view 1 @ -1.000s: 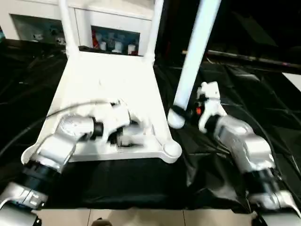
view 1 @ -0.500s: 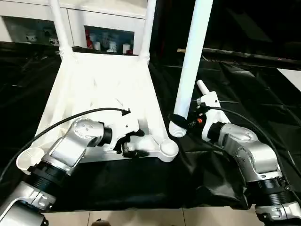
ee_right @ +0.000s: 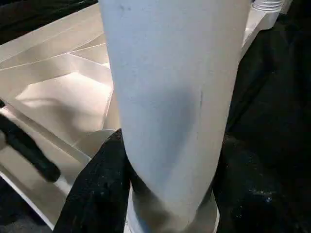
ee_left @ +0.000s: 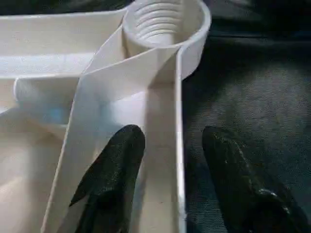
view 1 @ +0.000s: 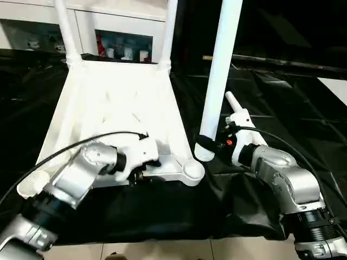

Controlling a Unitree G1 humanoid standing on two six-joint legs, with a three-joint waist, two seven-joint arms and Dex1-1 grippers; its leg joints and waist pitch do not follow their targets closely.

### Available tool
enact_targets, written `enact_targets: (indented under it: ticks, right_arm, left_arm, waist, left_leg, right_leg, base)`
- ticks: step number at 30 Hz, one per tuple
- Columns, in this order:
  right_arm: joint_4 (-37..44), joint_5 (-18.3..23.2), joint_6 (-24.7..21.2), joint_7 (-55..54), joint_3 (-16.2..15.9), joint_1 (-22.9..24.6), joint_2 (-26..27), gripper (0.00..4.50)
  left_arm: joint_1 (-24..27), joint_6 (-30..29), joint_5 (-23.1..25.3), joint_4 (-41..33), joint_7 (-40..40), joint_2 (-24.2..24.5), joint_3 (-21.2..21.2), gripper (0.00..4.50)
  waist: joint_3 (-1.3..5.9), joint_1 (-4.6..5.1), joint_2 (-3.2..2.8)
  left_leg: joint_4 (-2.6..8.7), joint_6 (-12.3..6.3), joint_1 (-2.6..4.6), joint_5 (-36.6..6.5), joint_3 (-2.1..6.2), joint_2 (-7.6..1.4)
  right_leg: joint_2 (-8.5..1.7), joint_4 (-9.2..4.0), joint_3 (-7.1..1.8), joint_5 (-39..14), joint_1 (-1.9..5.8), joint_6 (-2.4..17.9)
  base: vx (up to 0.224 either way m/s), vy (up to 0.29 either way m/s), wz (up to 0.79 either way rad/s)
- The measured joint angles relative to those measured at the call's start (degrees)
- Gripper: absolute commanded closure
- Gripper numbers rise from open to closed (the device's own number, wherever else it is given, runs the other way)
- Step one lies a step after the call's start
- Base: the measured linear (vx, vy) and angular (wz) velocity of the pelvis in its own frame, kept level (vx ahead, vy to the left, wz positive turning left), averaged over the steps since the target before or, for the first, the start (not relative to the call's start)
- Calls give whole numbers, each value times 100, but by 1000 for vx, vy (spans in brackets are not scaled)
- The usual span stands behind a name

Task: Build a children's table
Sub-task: Pick table leg, then insert table leg to table base

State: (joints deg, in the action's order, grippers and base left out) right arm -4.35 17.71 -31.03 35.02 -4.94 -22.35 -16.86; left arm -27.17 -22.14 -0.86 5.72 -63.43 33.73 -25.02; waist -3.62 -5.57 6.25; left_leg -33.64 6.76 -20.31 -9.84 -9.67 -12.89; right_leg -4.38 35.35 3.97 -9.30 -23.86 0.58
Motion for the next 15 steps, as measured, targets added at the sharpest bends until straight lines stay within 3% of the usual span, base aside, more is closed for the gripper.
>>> enact_targets:
  ticks: [9,12,13,15]
  right_arm:
    - [0,-13,0,-25,-1,5,28,257]
    - [31,-13,0,-51,-5,28,44,257]
    - [33,-13,0,-74,-5,32,49,257]
    - [33,-19,1,-98,-5,34,65,257]
  left_arm:
    - [0,0,71,-26,-5,85,0,327]
    - [0,-4,72,-26,-36,136,0,338]
    - [0,-4,75,-26,-56,159,0,368]
    - [0,-4,83,-26,-110,191,0,374]
  waist:
    - [-8,29,-14]
    - [-14,27,-52]
    - [-12,27,-67]
    - [-9,24,-125]
  left_leg:
    - [0,0,3,0,1,0]
    - [-1,0,2,0,1,1]
    - [0,0,2,0,1,1]
    - [0,0,2,0,1,2]
  right_leg:
    - [0,2,0,1,2,1]
    - [0,0,0,1,3,2]
    - [0,-1,-1,1,2,2]
    - [0,-1,-1,1,3,2]
  base:
    - [0,0,0]
    - [0,0,0]
    - [0,0,0]
    - [0,0,0]
